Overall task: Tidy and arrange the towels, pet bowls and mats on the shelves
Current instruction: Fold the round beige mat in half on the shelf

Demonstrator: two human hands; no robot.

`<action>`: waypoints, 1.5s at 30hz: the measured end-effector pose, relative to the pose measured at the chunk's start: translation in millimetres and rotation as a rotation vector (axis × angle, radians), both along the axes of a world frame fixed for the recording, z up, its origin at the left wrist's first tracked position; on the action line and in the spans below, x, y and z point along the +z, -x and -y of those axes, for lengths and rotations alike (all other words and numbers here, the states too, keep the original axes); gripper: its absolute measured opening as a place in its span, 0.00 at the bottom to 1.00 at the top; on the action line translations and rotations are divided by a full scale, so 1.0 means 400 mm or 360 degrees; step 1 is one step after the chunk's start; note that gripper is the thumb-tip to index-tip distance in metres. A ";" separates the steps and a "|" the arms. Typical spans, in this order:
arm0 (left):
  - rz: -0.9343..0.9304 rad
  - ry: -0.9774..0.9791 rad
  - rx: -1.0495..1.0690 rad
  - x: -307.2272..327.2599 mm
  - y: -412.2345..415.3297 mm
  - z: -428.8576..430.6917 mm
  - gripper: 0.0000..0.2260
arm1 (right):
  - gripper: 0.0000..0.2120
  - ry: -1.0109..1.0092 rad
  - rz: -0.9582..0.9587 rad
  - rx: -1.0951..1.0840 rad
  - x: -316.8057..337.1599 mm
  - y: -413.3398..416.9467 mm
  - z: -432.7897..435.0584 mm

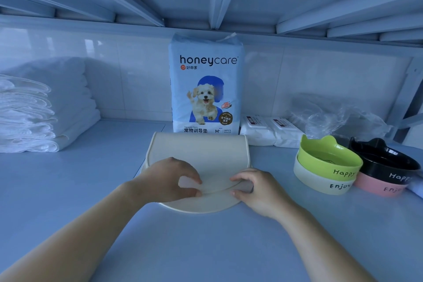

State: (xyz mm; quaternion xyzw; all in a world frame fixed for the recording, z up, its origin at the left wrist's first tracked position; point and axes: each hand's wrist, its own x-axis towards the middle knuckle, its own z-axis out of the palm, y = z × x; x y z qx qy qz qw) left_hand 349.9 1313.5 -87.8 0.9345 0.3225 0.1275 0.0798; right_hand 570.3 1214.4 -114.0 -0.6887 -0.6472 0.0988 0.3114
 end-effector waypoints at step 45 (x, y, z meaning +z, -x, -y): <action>-0.0321 0.0021 0.0133 -0.043 -0.009 -0.002 0.40 | 0.10 0.0189 -0.0075 0.0132 0.011 0.019 0.016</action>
